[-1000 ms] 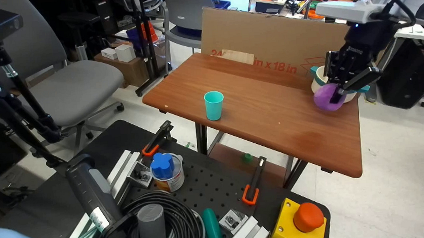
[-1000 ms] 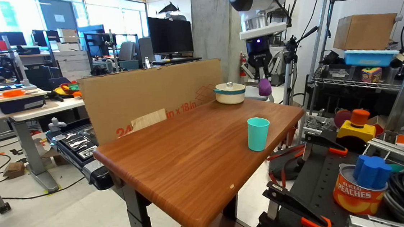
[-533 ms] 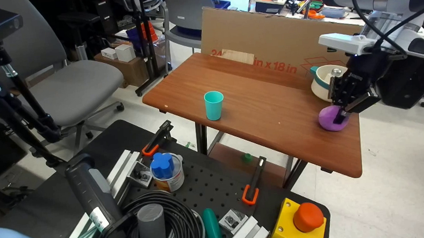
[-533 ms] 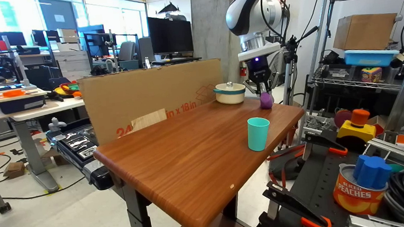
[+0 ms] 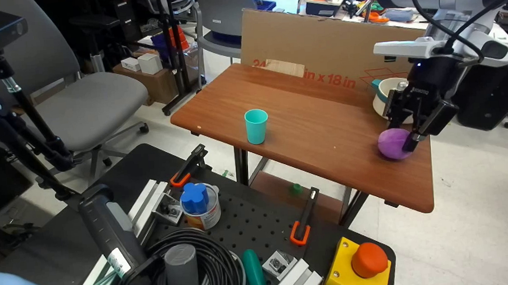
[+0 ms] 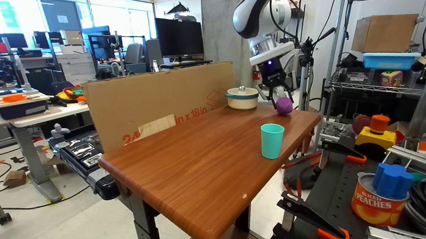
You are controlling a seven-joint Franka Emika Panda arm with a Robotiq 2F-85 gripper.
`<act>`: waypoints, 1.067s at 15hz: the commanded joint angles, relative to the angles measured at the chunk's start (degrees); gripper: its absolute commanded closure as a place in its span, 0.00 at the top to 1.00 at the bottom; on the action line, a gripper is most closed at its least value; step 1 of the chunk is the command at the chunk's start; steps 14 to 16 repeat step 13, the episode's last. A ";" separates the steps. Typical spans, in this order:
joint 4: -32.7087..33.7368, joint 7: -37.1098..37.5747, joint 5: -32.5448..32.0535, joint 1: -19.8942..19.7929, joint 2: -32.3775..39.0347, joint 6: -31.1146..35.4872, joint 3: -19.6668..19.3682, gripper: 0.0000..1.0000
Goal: Move the purple plush toy to the right
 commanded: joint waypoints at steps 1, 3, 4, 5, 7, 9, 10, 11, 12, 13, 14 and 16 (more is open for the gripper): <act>-6.08 -1.43 -4.82 3.33 -5.76 -0.90 -1.00 0.91; -11.36 -2.38 -8.26 5.19 -10.50 1.08 -1.02 1.00; -14.99 -3.33 -9.98 6.19 -14.05 2.16 -0.71 1.00; -17.97 -5.00 -11.50 6.88 -17.29 3.52 -0.11 1.00; -23.32 -7.53 -13.30 8.05 -23.39 5.59 1.08 1.00; -17.60 -6.09 -12.15 7.16 -18.56 3.13 1.43 1.00; -20.18 -6.48 -12.81 7.68 -21.54 3.86 1.97 1.00; -22.22 -6.60 -13.28 7.98 -23.88 4.31 2.38 1.00; -23.63 -6.72 -13.40 8.08 -25.32 4.80 2.56 1.00; -24.45 -6.92 -13.43 8.03 -25.99 5.07 2.60 1.00; -24.45 -6.92 -13.43 8.03 -25.99 5.07 2.60 1.00; -24.45 -6.92 -13.43 8.03 -25.99 5.07 2.60 1.00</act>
